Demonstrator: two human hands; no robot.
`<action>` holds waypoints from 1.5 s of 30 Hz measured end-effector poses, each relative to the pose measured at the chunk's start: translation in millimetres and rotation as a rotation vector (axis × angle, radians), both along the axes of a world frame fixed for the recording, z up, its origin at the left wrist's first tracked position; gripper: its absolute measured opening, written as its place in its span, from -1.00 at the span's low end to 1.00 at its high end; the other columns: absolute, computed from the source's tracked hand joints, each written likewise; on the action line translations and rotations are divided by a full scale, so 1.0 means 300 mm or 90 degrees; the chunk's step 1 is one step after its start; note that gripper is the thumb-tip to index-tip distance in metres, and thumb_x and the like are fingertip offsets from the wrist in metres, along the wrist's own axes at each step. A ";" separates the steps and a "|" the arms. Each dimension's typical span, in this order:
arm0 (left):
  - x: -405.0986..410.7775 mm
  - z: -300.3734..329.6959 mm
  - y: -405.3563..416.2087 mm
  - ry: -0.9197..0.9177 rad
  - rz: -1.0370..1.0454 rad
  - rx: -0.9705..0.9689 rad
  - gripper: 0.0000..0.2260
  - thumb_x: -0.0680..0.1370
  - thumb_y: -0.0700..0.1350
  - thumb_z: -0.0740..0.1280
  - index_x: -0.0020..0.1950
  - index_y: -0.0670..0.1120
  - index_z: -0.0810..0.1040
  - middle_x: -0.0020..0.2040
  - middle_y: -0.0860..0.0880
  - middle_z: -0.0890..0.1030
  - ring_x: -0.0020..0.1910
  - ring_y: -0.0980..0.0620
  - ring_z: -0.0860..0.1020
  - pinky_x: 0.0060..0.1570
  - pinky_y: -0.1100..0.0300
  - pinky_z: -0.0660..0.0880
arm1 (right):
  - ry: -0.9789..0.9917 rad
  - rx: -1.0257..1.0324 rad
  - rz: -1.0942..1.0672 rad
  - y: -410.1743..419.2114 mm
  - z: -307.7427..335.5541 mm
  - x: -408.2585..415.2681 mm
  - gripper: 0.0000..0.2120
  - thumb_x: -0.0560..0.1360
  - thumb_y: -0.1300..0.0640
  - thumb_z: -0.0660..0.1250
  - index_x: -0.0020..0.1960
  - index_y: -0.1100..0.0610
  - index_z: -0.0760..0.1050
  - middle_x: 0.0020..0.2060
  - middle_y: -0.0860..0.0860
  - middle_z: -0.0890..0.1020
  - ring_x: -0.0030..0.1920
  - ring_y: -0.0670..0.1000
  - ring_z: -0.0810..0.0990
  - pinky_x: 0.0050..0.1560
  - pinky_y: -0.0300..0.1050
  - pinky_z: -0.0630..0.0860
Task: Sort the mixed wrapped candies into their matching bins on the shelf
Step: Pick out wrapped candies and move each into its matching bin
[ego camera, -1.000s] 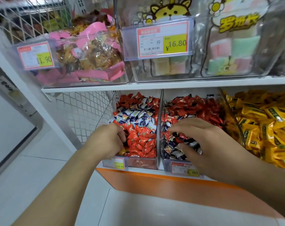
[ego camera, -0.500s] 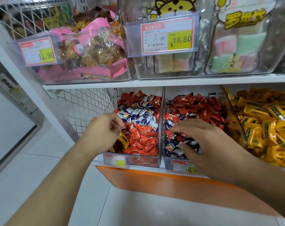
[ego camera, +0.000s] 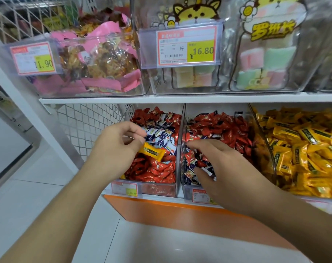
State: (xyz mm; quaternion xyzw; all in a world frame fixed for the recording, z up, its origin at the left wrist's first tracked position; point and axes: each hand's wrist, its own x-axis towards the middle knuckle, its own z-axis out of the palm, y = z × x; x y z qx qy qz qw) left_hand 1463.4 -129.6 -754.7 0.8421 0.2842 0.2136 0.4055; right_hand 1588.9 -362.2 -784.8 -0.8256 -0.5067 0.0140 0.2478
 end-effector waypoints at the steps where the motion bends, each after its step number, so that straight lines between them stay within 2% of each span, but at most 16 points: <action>1: 0.004 0.012 -0.028 -0.029 -0.004 -0.039 -0.83 0.61 -0.15 0.43 -0.06 0.14 0.67 -0.13 0.06 0.70 -0.17 0.05 0.66 -0.28 0.22 0.47 | 0.000 0.003 -0.005 0.001 0.008 -0.006 -0.38 0.63 -0.04 0.33 0.60 -0.17 0.14 0.54 -0.20 0.28 0.53 -0.16 0.22 0.34 -0.45 0.10; 3: 0.017 0.036 -0.095 -0.081 -0.030 -0.119 -0.83 0.58 -0.18 0.46 -0.06 0.11 0.71 -0.12 0.03 0.70 -0.09 -0.07 0.70 -0.10 0.09 0.62 | -0.010 0.014 -0.015 0.006 0.028 -0.021 -0.28 0.60 -0.13 0.34 0.62 -0.17 0.02 0.57 -0.22 0.21 0.55 -0.15 0.19 0.43 -0.32 0.18; 5: 0.037 0.045 -0.167 -0.106 -0.068 -0.178 -0.85 0.57 -0.20 0.48 -0.05 0.07 0.73 -0.12 -0.01 0.69 -0.06 -0.15 0.70 0.04 -0.01 0.67 | -0.031 0.031 -0.030 0.004 0.048 -0.031 -0.28 0.59 -0.17 0.35 0.62 -0.16 0.05 0.53 -0.21 0.29 0.51 -0.14 0.27 0.45 -0.21 0.31; 9: 0.080 0.026 -0.266 -0.110 -0.139 -0.230 -0.86 0.57 -0.16 0.47 -0.02 0.10 0.72 -0.08 0.01 0.71 -0.06 -0.01 0.72 -0.03 0.16 0.64 | -0.093 0.023 -0.074 -0.037 0.062 -0.015 -0.60 0.62 -0.02 0.35 0.43 -0.10 0.40 0.17 -0.14 0.60 0.15 -0.02 0.55 0.05 -0.10 0.55; 13: 0.095 0.003 -0.257 -0.071 -0.179 -0.175 -0.87 0.56 -0.05 0.47 0.04 0.18 0.67 -0.02 0.06 0.72 0.03 0.03 0.70 0.19 -0.10 0.59 | -0.127 0.050 -0.217 -0.155 0.070 0.125 -0.65 0.61 -0.02 0.36 0.36 0.06 0.54 0.11 0.01 0.64 0.14 0.09 0.57 0.07 0.02 0.59; 16: 0.081 -0.005 -0.206 -0.050 -0.146 -0.082 -0.90 0.56 -0.07 0.46 0.04 0.12 0.67 -0.05 0.11 0.72 0.01 0.12 0.67 0.21 -0.08 0.57 | -0.134 -0.001 -0.393 -0.263 0.092 0.271 -0.62 0.60 -0.03 0.35 0.35 0.11 0.55 0.03 0.14 0.66 0.10 0.24 0.59 0.08 0.10 0.58; 19: 0.055 -0.009 -0.114 -0.008 -0.092 0.009 -0.88 0.56 -0.01 0.45 0.06 0.19 0.64 0.00 0.20 0.70 0.05 0.17 0.64 0.21 -0.07 0.55 | -0.125 -0.075 -0.449 -0.286 0.097 0.316 -0.52 0.55 -0.04 0.40 0.43 0.07 0.49 0.19 0.19 0.64 0.23 0.30 0.55 0.22 0.17 0.55; 21: 0.025 -0.009 -0.029 0.036 -0.052 0.079 -0.85 0.56 0.09 0.43 0.12 0.27 0.60 0.06 0.27 0.67 0.10 0.17 0.63 0.24 -0.07 0.54 | -0.103 -0.067 -0.416 -0.248 0.091 0.285 -0.48 0.56 -0.02 0.40 0.48 0.07 0.44 0.28 0.18 0.59 0.32 0.28 0.49 0.33 0.15 0.50; 24: -0.033 -0.015 0.100 0.097 0.000 0.108 -0.71 0.58 0.17 0.39 0.30 0.25 0.55 0.27 0.21 0.60 0.25 0.09 0.59 0.33 -0.01 0.49 | -0.085 -0.038 -0.314 -0.170 0.087 0.193 -0.49 0.58 0.00 0.39 0.50 0.05 0.43 0.23 0.10 0.58 0.32 0.19 0.48 0.32 0.01 0.45; 27: -0.101 -0.045 0.171 0.130 -0.014 0.068 -0.59 0.62 0.07 0.37 0.48 0.17 0.45 0.49 0.09 0.45 0.36 0.06 0.49 0.40 0.10 0.41 | -0.074 -0.003 -0.155 -0.077 0.068 0.080 -0.52 0.56 0.08 0.41 0.46 0.01 0.48 0.34 -0.06 0.55 0.41 -0.02 0.45 0.41 -0.27 0.27; 31: -0.159 -0.067 0.197 0.103 -0.036 0.089 -0.49 0.65 0.10 0.30 0.60 0.19 0.31 0.58 0.23 0.26 0.48 0.16 0.33 0.52 0.17 0.23 | 0.012 0.005 0.020 0.087 0.050 -0.075 -0.56 0.61 0.06 0.36 0.46 -0.16 0.44 0.37 -0.29 0.44 0.36 -0.35 0.30 0.29 -0.61 0.07; 35: -0.163 -0.084 0.217 0.134 -0.028 0.048 -0.45 0.67 0.23 0.18 0.65 0.23 0.16 0.62 0.26 0.16 0.58 0.19 0.20 0.57 0.20 0.08 | 0.083 0.007 0.131 0.317 0.028 -0.168 -0.63 0.63 0.06 0.34 0.42 -0.16 0.49 0.30 -0.31 0.52 0.31 -0.31 0.41 0.24 -0.58 0.21; 37: -0.157 -0.112 0.214 0.149 -0.055 -0.002 -0.42 0.67 0.28 0.13 0.66 0.27 0.04 0.64 0.26 0.10 0.60 0.22 0.12 0.52 0.28 0.02 | 0.135 -0.005 0.143 0.443 -0.003 -0.185 -0.70 0.61 0.11 0.35 0.30 -0.12 0.58 0.16 -0.25 0.63 0.15 -0.24 0.53 0.18 -0.46 0.41; 39: -0.150 -0.143 0.219 0.138 -0.060 -0.047 -0.42 0.64 0.34 0.10 0.62 0.41 -0.06 0.64 0.28 0.09 0.61 0.21 0.14 0.56 0.20 0.05 | 0.196 -0.040 0.127 0.548 -0.048 -0.179 -0.80 0.58 0.17 0.35 0.11 -0.09 0.63 -0.05 -0.16 0.68 -0.06 -0.15 0.59 -0.02 -0.25 0.56; 41: -0.146 -0.163 0.230 0.124 -0.061 -0.099 -0.47 0.62 0.39 0.07 0.53 0.55 -0.10 0.63 0.31 0.12 0.60 0.15 0.20 0.60 0.08 0.11 | 0.217 -0.086 0.116 0.618 -0.089 -0.162 -0.81 0.56 0.19 0.37 0.06 -0.07 0.65 -0.11 -0.13 0.69 -0.14 -0.14 0.60 -0.21 -0.31 0.50; 45: -0.156 -0.163 0.243 0.106 -0.075 -0.181 -0.53 0.54 0.53 -0.08 0.46 0.65 -0.07 0.61 0.39 0.08 0.58 0.16 0.20 0.61 -0.02 0.03 | 0.191 -0.108 0.112 0.676 -0.117 -0.150 -0.88 0.51 0.16 0.47 0.01 -0.01 0.70 -0.16 -0.14 0.70 -0.14 -0.19 0.62 -0.21 -0.45 0.42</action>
